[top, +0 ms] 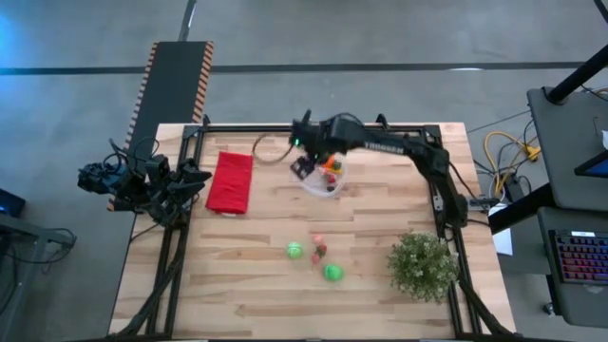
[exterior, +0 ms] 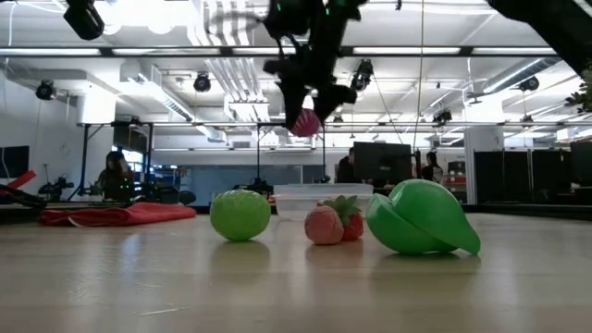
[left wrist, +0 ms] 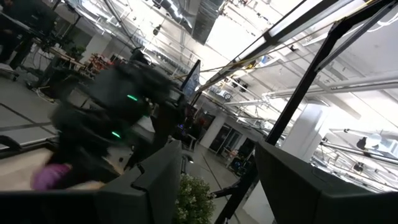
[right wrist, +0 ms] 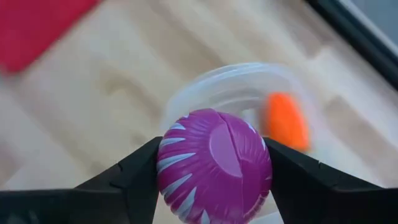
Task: Pick and placing Produce into tupperware
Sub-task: Put the purple onion into the transparent bin, then put the top pink peach into the transparent bin
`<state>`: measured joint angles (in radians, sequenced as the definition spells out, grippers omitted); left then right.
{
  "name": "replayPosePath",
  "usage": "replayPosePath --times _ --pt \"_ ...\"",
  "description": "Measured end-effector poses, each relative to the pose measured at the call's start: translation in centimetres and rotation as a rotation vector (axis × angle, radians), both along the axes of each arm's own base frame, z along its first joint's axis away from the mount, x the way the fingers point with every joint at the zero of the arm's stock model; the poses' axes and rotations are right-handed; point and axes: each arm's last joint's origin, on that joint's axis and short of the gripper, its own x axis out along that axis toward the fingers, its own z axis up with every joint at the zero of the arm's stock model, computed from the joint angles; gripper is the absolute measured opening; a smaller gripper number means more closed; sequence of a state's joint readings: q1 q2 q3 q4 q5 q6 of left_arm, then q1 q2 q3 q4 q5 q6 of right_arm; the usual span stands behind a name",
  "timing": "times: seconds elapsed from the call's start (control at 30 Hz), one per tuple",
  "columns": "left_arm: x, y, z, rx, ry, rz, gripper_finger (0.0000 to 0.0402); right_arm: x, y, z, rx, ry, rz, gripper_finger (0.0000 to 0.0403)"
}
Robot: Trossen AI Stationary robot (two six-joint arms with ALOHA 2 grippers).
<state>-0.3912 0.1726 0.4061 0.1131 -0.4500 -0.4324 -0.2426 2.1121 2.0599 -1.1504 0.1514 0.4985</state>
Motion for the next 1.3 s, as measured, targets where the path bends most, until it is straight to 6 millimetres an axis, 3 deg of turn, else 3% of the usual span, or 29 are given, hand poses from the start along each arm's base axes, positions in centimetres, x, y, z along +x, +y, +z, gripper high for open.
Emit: replayPosePath --times 0.17,0.37,0.6,0.9,1.07,1.17,1.3 --pt "0.0 0.0 0.0 0.0 0.0 0.0 0.0192 -1.3 -4.2 -2.3 0.065 0.093 -0.053 0.025" --pt "0.0 0.0 0.0 0.002 0.0 0.001 0.0192 -0.5 -4.8 -6.0 0.1 0.156 -0.007 0.025" --pt "0.0 0.0 0.0 0.002 0.0 0.001 0.0192 0.0 -5.9 -8.3 0.077 0.206 -0.031 0.0256" --pt "0.0 0.0 0.0 0.003 0.0 0.002 0.0192 0.1 -5.7 -8.0 0.073 0.203 -0.011 0.0316" --pt "0.0 0.0 0.0 0.022 0.002 0.008 0.0192 0.1 -5.6 -6.7 0.076 0.197 -0.007 0.0335" --pt "0.0 0.0 0.0 0.023 0.003 0.009 0.0192 -0.2 -4.1 -4.5 0.099 0.205 0.059 0.0334" --pt "0.0 0.0 0.0 0.024 0.002 0.009 0.0192 -0.4 0.4 -1.7 0.126 0.216 0.232 0.0329"
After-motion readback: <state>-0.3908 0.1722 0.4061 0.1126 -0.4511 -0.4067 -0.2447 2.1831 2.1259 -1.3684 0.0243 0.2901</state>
